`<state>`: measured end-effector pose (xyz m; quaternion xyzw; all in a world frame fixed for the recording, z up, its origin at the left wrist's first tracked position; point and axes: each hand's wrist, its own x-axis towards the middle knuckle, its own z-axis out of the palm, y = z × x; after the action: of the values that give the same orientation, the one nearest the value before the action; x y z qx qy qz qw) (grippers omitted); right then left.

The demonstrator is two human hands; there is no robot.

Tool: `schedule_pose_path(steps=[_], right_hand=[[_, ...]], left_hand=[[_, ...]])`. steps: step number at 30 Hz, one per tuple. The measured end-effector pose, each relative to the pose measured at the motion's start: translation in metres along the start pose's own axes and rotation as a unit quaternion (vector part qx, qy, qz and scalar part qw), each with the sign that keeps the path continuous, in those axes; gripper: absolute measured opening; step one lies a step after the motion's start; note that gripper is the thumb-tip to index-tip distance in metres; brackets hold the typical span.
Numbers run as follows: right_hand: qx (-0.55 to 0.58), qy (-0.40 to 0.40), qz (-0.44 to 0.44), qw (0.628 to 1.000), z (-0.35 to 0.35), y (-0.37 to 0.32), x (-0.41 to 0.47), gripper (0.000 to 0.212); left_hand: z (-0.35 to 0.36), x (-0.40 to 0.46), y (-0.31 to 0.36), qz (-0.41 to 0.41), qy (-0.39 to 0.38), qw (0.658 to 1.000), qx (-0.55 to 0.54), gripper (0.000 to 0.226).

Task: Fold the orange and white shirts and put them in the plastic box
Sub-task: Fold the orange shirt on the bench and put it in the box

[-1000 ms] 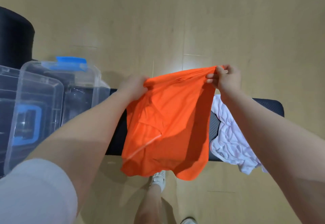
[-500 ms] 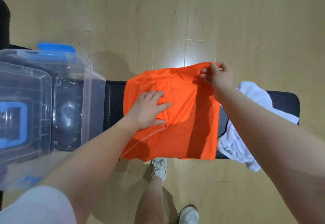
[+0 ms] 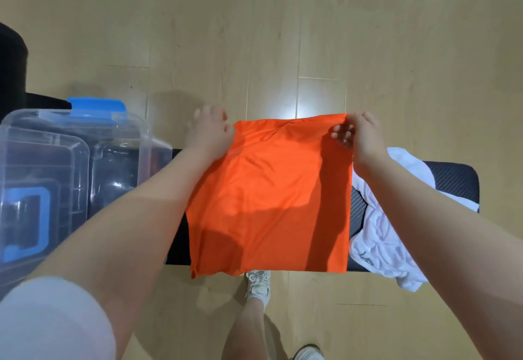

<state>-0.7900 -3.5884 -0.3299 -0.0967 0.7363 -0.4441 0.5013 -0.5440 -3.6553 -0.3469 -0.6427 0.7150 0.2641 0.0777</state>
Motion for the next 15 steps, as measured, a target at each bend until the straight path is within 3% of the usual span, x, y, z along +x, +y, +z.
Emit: schedule_pose_path(steps=[2, 5, 8, 11, 15], right_hand=[[0.002, 0.01, 0.012, 1.0, -0.001, -0.001, 0.004, 0.025], [0.014, 0.021, 0.026, 0.999, -0.002, -0.003, 0.012, 0.023], [0.022, 0.013, 0.037, 0.999, -0.002, -0.002, 0.016, 0.021], [0.017, 0.022, 0.025, 0.999, -0.004, -0.002, 0.019, 0.021], [0.009, 0.01, -0.012, 1.0, -0.006, -0.006, 0.02, 0.025]], left_hand=[[0.009, 0.023, 0.014, 0.075, -0.102, 0.991, -0.034, 0.056], [0.018, 0.051, 0.031, 0.128, -0.28, 0.944, -0.114, 0.085], [0.014, 0.064, 0.033, 0.123, -0.343, 0.929, -0.059, 0.059], [0.003, 0.066, 0.023, 0.151, -0.306, 0.939, 0.046, 0.008], [-0.025, 0.059, 0.001, 0.135, -0.155, 0.978, 0.024, 0.015]])
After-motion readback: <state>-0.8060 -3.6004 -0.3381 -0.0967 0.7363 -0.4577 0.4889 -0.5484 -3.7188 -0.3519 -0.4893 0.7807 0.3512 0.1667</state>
